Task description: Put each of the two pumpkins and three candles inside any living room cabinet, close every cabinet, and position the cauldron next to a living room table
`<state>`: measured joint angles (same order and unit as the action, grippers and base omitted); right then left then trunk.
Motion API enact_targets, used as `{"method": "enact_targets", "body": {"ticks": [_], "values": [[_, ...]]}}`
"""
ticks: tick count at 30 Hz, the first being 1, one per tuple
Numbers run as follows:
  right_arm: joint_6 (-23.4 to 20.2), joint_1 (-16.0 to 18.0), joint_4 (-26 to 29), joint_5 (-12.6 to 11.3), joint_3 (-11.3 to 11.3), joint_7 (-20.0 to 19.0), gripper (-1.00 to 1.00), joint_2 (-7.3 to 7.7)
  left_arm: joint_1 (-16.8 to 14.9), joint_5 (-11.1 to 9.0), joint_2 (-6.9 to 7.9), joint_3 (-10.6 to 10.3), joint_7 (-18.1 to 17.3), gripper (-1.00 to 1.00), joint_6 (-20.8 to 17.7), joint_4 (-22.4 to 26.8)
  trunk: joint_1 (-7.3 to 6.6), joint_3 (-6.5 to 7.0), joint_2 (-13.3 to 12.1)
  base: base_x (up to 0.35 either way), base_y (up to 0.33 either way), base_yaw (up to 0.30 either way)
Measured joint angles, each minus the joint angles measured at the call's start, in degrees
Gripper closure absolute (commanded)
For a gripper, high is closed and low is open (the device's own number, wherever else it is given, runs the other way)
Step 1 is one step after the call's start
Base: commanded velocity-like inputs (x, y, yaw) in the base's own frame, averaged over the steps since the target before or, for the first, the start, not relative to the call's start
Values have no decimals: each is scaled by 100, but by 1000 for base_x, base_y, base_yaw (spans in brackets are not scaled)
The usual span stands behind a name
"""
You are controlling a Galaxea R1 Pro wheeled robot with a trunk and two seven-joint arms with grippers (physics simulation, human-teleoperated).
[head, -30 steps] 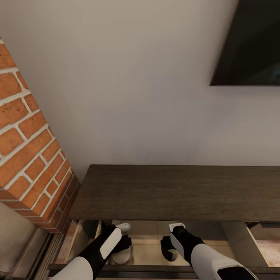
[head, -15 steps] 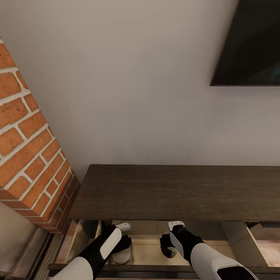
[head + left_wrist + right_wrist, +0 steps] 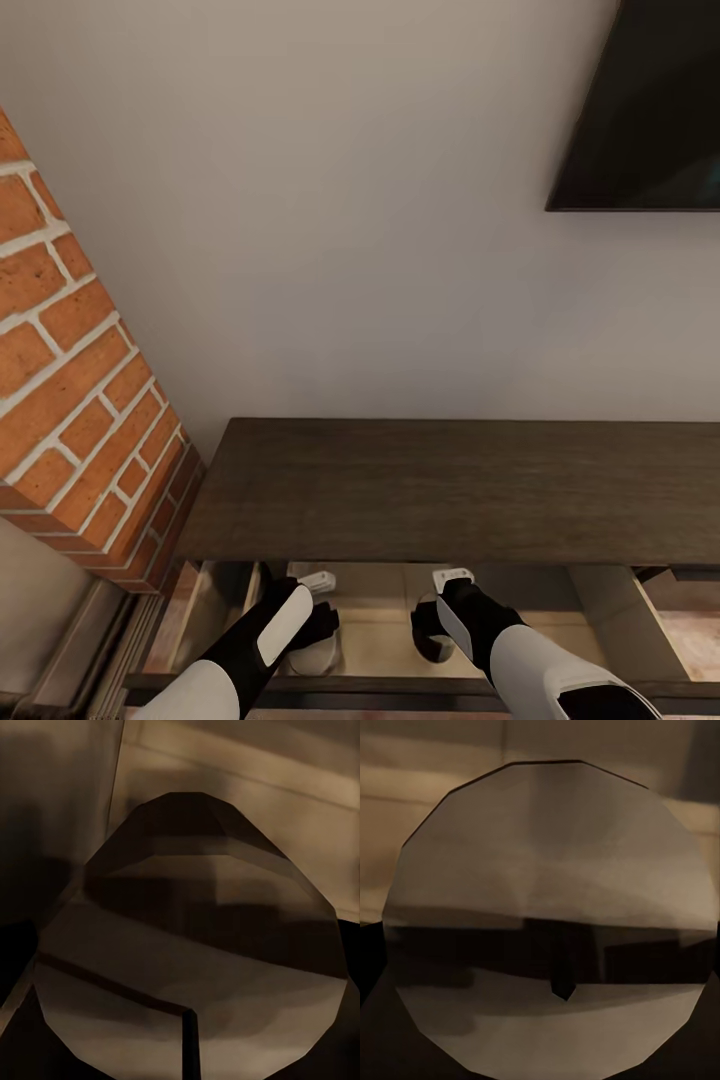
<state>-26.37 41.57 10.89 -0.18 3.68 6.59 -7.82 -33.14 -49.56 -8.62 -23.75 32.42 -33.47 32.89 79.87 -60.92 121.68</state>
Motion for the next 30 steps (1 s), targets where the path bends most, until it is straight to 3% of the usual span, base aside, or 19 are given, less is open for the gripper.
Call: {"method": "enact_targets", "body": {"ticks": [24, 30], "values": [[30, 0, 1, 1, -8, 0, 100, 0, -2, -31, -3, -2, -10, 100, 20, 71, 0, -216, 0, 0, 0, 0], [35, 0, 9, 1, -8, 0, 100, 0, 2, -88, -4, 0, -13, 100, 184, 69, 0, -232, 0, 0, 0, 0]]}}
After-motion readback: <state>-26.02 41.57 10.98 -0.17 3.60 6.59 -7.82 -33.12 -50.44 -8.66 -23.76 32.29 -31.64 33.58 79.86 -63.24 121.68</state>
